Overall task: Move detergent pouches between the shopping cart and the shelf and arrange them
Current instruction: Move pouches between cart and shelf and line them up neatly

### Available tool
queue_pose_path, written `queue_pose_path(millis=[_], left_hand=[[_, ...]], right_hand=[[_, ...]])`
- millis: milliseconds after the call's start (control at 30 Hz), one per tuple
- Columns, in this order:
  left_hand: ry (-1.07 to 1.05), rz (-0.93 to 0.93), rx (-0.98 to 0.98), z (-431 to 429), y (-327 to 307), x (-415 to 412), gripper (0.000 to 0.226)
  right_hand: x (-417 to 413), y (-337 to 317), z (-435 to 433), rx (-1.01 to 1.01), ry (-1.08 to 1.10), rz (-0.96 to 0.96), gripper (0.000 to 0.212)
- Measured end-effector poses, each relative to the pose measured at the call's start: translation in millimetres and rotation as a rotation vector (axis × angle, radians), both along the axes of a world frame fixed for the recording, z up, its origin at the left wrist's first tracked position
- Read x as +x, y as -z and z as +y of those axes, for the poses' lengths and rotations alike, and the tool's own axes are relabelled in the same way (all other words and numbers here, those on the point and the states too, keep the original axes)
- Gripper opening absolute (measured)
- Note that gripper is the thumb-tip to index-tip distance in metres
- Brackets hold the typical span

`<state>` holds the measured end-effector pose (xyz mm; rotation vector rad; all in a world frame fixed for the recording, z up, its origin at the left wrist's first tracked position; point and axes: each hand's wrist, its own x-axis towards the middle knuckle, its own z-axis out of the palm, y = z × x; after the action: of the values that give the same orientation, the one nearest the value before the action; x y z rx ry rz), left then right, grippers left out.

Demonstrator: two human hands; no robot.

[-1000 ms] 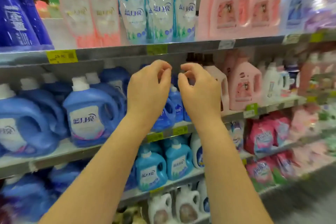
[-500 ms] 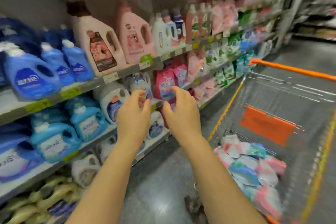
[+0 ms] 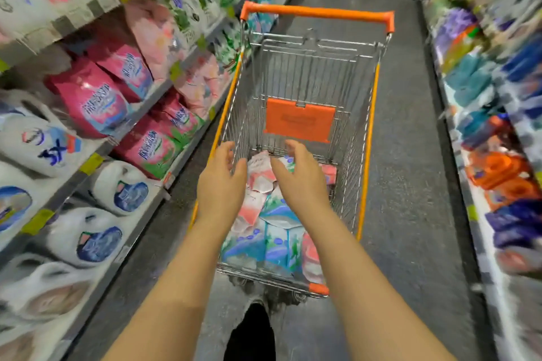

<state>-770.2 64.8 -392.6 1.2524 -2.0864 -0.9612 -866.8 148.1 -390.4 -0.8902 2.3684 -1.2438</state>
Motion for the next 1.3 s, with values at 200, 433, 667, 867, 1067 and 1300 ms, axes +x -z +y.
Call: queue_pose_path(millis=[200,433,667,867,1067,1300], left_hand=[[0.177,-0.197,0.124,-34,80,-60,0.050],[0.353,-0.370,0.304,-55,177,-98,0.064],[0.477,-0.523,0.483,-60,275,-106,0.068],[0.425,-0.600,0.492,-71,317,-123,0.052],[0.377,-0.716,0.514,-76,336,-138,0.061],[0.124,-0.306,1.118,-77,301,-127,0.060]], right_hand=[[-46,80,-16,0.162,0.220,-0.210,0.050],[-72,170,-20,0.354,0.418,-0.504,0.046],[-64,252,-28,0.427,0.589,-0.844,0.042],[-67,283,-44,0.319,0.703,-0.942,0.029],[-76,291,-47,0.434,0.726,-0.946,0.028],[-89,220,-73,0.339,0.593,-0.679,0.018]])
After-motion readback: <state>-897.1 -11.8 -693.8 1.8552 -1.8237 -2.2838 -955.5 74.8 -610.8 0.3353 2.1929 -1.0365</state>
